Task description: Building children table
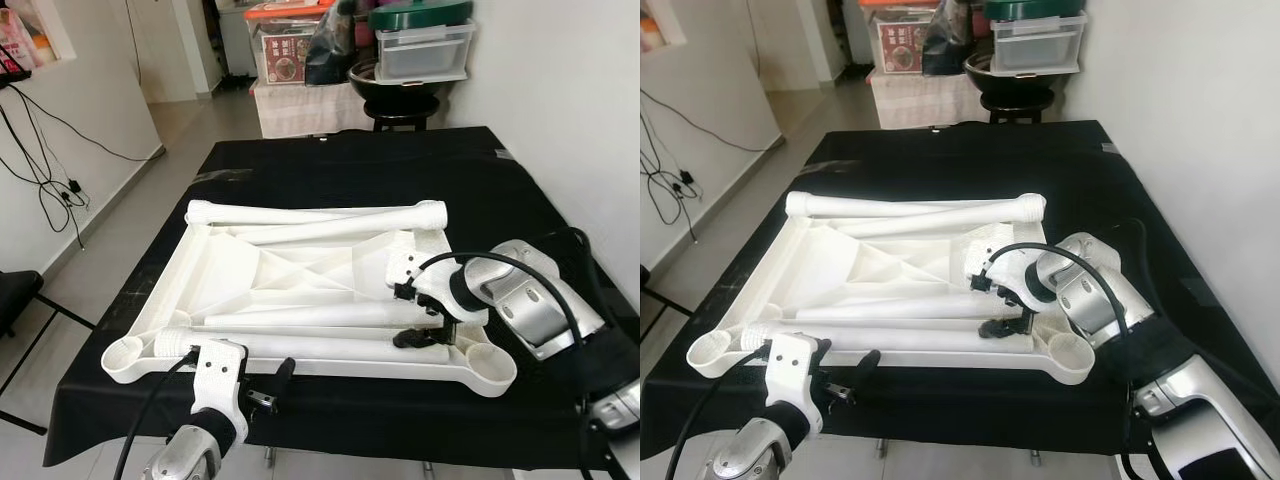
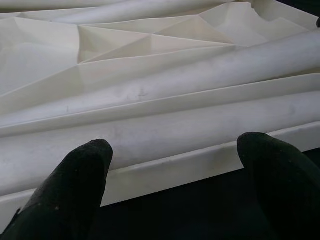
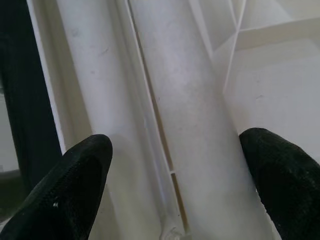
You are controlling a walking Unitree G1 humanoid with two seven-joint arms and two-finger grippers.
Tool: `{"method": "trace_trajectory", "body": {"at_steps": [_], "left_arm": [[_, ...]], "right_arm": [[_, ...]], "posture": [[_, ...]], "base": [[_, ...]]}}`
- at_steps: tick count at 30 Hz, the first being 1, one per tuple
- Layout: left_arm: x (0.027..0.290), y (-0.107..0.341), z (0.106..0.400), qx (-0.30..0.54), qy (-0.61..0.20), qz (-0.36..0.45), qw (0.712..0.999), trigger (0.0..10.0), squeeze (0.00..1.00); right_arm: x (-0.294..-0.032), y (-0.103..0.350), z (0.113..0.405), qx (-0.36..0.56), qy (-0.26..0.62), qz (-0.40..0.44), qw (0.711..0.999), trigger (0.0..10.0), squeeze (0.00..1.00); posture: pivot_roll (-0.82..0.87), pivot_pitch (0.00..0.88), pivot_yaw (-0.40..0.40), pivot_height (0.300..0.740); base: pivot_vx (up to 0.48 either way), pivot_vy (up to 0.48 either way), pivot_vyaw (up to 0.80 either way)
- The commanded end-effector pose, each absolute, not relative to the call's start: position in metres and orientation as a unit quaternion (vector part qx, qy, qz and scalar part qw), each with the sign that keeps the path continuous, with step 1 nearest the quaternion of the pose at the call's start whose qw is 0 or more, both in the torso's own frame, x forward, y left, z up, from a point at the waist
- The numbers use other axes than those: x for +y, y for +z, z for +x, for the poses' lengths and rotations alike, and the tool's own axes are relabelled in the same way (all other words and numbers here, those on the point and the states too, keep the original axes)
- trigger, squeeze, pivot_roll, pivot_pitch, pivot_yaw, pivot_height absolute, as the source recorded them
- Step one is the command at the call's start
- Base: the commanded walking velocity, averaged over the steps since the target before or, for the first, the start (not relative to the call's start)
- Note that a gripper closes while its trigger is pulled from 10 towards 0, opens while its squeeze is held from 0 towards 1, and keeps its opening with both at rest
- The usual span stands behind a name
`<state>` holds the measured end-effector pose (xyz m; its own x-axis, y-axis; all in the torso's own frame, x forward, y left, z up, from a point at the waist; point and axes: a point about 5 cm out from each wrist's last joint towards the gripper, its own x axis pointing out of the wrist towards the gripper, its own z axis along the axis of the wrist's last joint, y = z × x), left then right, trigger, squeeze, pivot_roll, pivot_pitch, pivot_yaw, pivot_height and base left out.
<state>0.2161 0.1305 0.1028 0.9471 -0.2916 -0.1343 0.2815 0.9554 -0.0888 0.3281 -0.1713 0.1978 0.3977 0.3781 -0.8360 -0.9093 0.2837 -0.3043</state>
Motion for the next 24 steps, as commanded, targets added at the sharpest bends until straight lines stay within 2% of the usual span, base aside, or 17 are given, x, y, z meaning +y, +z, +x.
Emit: {"method": "trace_trajectory", "body": {"at_steps": [1, 2, 3, 15, 20, 21, 22, 23, 24], "left_arm": [[0.133, 0.101, 0.215, 0.083, -0.146, -0.026, 0.985, 10.0, 0.00], [0.133, 0.101, 0.214, 0.083, -0.147, -0.026, 0.985, 10.0, 0.00], [0.132, 0.101, 0.214, 0.083, -0.149, -0.025, 0.985, 10.0, 0.00], [0.129, 0.103, 0.212, 0.082, -0.160, -0.022, 0.983, 10.0, 0.00], [0.129, 0.105, 0.213, 0.079, -0.160, -0.023, 0.984, 10.0, 0.00], [0.130, 0.109, 0.214, 0.071, -0.156, -0.031, 0.985, 10.0, 0.00], [0.130, 0.109, 0.214, 0.071, -0.156, -0.031, 0.985, 10.0, 0.00], [0.131, 0.121, 0.219, 0.050, -0.147, -0.055, 0.986, 10.0, 0.00], [0.131, 0.121, 0.219, 0.050, -0.147, -0.055, 0.986, 10.0, 0.00]], "right_arm": [[-0.168, 0.201, 0.328, 0.327, 0.444, -0.414, 0.724, 9.5, 0.00], [-0.169, 0.199, 0.326, 0.336, 0.446, -0.420, 0.715, 6.2, 0.00], [-0.171, 0.197, 0.325, 0.341, 0.443, -0.429, 0.709, 0.0, 0.00], [-0.183, 0.191, 0.327, 0.367, 0.396, -0.497, 0.680, 0.0, 0.00], [-0.181, 0.192, 0.327, 0.362, 0.398, -0.493, 0.684, 0.0, 0.00], [-0.175, 0.198, 0.331, 0.338, 0.402, -0.477, 0.704, 0.0, 0.00], [-0.175, 0.198, 0.331, 0.338, 0.402, -0.477, 0.704, 0.0, 0.00], [-0.163, 0.213, 0.339, 0.288, 0.407, -0.426, 0.755, 4.0, 0.00], [-0.163, 0.213, 0.339, 0.288, 0.407, -0.426, 0.755, 4.0, 0.00]], "posture": [[-0.04, 0.013, 0.031, 0.740], [-0.04, 0.013, 0.029, 0.740], [-0.05, 0.013, 0.028, 0.740], [-0.05, 0.013, 0.023, 0.740], [-0.05, 0.016, 0.023, 0.740], [-0.04, 0.019, 0.022, 0.740], [-0.04, 0.019, 0.022, 0.740], [-0.04, 0.019, 0.022, 0.740], [-0.04, 0.019, 0.022, 0.740]], "base": [[0.000, 0.000, 0.00], [0.000, 0.000, 0.00], [0.000, 0.000, 0.00], [0.000, 0.000, 0.00], [0.000, 0.000, 0.00], [0.000, 0.000, 0.00], [0.000, 0.000, 0.00], [0.000, 0.000, 0.00], [0.000, 0.000, 0.00]]}}
